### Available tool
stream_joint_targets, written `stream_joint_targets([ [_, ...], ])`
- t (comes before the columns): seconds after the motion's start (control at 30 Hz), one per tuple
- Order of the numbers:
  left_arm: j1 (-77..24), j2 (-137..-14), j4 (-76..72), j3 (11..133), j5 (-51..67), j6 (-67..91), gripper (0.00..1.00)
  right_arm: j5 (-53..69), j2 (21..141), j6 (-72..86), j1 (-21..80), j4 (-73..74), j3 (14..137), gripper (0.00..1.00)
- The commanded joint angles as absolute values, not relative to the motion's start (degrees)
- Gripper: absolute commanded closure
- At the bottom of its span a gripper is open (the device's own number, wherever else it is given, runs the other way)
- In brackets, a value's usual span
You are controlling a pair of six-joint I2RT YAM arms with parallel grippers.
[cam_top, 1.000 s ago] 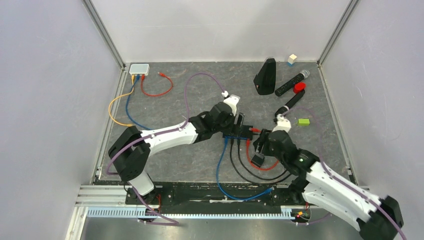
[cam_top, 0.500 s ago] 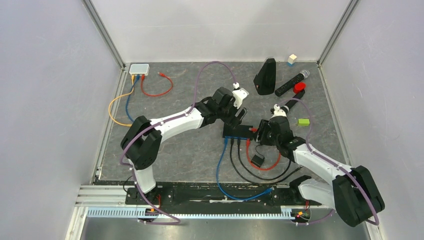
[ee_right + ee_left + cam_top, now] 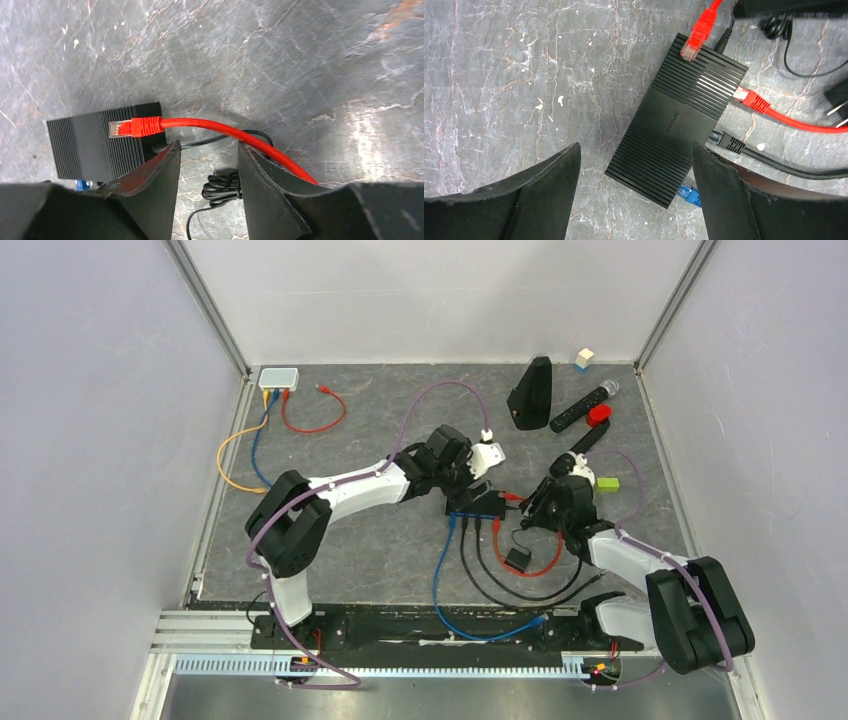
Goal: Pull the plug from the switch port
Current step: Pull the power from the switch port.
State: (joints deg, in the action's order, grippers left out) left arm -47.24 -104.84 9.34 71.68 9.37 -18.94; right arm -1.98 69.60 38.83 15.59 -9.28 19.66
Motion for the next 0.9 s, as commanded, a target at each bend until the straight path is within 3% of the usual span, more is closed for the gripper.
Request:
stream_joint_targets([
  [0.0,-48.0,-106.6,9.4,73.8,11.5,-29.0,0.13,-6.9,66.5,44.9,14.2,-14.6,17.9,0.52],
  [0.57,-49.5,-117.7,26.5,88.1,16.0,-42.6,0.12,3.2,57.8,54.5,13.7,-24.5,11.8,0.5],
  [0.87,-50.4,-117.8,30.6,87.5,14.2,-43.2,0.13,6.5,59.0,55.0,13.7,-27.0,11.2,0.5],
])
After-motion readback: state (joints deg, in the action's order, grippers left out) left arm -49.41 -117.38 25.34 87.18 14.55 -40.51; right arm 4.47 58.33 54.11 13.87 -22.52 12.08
